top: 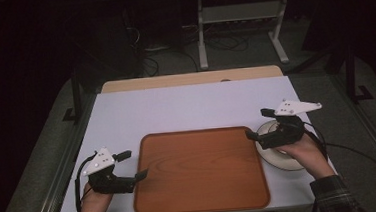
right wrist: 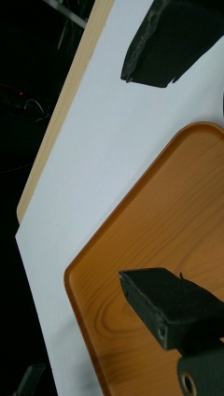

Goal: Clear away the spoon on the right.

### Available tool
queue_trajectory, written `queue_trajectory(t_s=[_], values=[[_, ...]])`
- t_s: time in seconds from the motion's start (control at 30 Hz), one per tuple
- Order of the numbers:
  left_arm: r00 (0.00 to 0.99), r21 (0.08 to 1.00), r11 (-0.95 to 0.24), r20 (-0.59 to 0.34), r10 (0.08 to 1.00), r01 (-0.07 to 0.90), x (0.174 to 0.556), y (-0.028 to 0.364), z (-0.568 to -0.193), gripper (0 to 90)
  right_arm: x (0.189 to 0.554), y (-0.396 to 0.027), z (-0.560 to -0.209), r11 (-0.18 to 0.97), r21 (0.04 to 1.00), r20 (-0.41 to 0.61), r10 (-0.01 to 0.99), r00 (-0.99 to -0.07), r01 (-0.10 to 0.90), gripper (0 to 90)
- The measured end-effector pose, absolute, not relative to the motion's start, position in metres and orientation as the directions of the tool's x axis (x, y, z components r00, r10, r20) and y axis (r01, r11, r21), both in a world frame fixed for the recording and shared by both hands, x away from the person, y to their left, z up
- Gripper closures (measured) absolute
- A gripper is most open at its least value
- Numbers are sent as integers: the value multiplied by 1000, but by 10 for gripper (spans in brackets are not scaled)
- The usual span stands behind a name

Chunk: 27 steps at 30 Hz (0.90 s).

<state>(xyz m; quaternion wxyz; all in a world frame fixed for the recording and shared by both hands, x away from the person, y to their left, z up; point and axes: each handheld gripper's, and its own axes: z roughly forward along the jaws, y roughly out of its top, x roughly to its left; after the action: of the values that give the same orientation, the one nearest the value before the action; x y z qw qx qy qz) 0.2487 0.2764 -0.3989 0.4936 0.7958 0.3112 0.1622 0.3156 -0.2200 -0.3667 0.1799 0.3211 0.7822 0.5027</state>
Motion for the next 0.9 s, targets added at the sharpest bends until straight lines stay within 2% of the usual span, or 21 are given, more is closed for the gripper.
queue_trajectory(t_s=[0.13, 0.23, 0.43, 0.63, 0.77, 0.9], values=[[753, 887, -318, -48, 657, 335, 249, 277, -398, 129, 322, -222, -366, 293, 898, 37, 694, -720, 329, 57], [752, 886, -318, -50, 657, 337, 249, 276, -399, 129, 327, -224, -365, 287, 895, 53, 690, -722, 340, 145], [752, 887, -317, -48, 658, 335, 249, 277, -398, 129, 335, -228, -364, 285, 889, 59, 704, -708, 358, 152], [751, 887, -315, -51, 658, 337, 249, 277, -399, 129, 345, -233, -365, 282, 879, 73, 717, -693, 385, 222], [751, 886, -317, -52, 658, 339, 250, 278, -400, 129, 350, -238, -368, 278, 870, 83, 733, -675, 408, 300], [750, 886, -315, -53, 659, 340, 250, 278, -400, 129, 356, -246, -372, 267, 859, 83, 769, -634, 436, 423]])
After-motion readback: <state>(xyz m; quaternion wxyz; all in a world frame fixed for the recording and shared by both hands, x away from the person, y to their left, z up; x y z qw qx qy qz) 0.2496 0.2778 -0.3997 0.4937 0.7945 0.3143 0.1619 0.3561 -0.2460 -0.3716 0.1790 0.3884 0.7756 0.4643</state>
